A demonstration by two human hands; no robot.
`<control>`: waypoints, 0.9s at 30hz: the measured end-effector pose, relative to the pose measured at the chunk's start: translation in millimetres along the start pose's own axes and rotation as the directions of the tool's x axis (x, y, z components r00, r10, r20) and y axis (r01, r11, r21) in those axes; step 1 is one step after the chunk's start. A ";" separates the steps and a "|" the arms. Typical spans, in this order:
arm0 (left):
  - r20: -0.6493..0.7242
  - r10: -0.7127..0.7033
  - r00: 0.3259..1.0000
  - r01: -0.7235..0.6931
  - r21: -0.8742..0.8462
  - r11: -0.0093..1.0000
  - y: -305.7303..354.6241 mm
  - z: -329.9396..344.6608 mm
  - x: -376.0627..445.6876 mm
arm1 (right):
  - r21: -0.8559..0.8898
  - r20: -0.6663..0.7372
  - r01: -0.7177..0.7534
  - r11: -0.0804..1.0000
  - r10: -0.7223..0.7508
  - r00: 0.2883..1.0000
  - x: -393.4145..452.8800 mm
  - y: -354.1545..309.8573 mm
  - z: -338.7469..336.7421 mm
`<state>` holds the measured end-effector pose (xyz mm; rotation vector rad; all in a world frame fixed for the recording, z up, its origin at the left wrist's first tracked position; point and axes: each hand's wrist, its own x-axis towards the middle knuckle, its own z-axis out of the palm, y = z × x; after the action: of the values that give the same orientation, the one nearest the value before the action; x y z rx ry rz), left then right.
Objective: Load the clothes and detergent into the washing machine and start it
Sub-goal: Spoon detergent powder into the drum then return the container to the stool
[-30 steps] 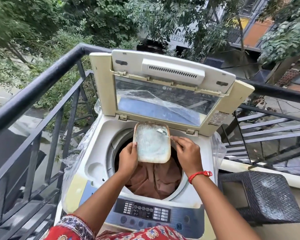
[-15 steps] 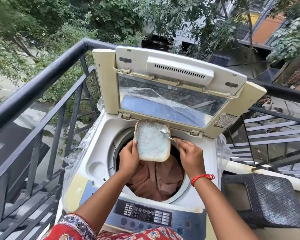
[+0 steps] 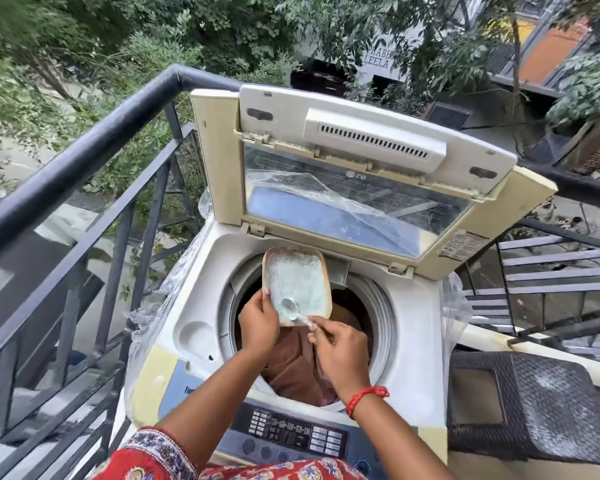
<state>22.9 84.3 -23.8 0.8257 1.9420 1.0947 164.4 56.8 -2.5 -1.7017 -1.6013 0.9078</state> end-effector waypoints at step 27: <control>0.087 -0.407 0.909 0.407 -0.390 0.826 -25.2 -49.8 19.0 | 0.842 0.120 -0.402 0.360 0.602 0.789 93.6 14.7 7.9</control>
<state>-33.1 68.6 -33.9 0.1693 1.6963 1.1626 168.8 149.0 -25.2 -1.4422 -0.2442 1.4331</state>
